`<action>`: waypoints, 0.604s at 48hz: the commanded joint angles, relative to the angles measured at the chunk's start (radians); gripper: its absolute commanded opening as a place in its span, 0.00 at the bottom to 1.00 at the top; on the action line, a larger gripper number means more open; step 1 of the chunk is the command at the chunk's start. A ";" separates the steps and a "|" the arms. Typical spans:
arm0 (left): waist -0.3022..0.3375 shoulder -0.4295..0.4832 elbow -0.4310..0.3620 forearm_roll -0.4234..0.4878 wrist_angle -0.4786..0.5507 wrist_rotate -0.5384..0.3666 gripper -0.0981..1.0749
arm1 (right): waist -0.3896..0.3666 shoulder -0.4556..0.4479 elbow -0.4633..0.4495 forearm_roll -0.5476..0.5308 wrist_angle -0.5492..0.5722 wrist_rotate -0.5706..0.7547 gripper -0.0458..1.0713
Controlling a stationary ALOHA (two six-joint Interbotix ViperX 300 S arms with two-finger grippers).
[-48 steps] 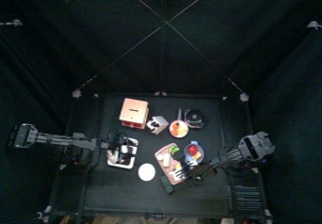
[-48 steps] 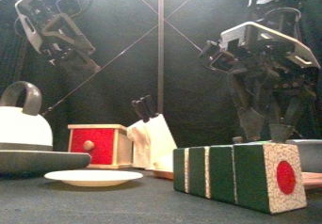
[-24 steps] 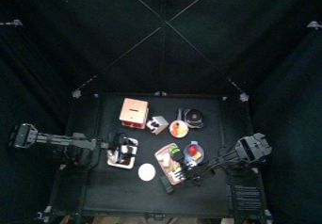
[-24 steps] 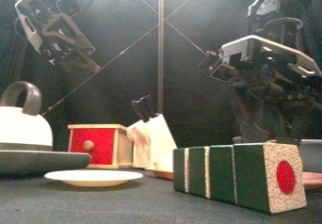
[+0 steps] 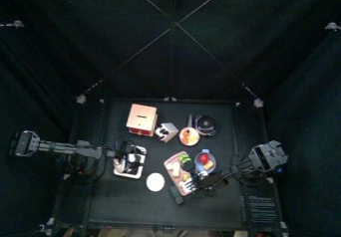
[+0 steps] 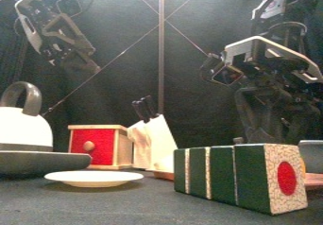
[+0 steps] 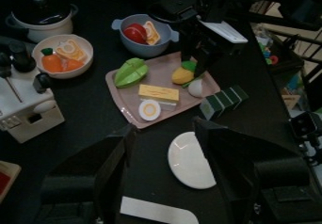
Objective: Grab corn
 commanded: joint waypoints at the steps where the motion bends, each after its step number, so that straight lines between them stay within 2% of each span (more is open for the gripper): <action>1: 0.003 -0.003 -0.012 0.000 -0.009 0.003 0.84 | 0.000 -0.048 -0.006 -0.014 0.002 -0.002 0.59; 11: 0.002 -0.003 -0.011 0.000 -0.009 0.003 0.84 | -0.002 -0.114 0.006 -0.095 0.015 0.011 0.59; 29: 0.002 -0.003 -0.009 -0.002 -0.012 0.000 0.84 | -0.011 -0.123 0.009 -0.115 0.017 0.000 0.59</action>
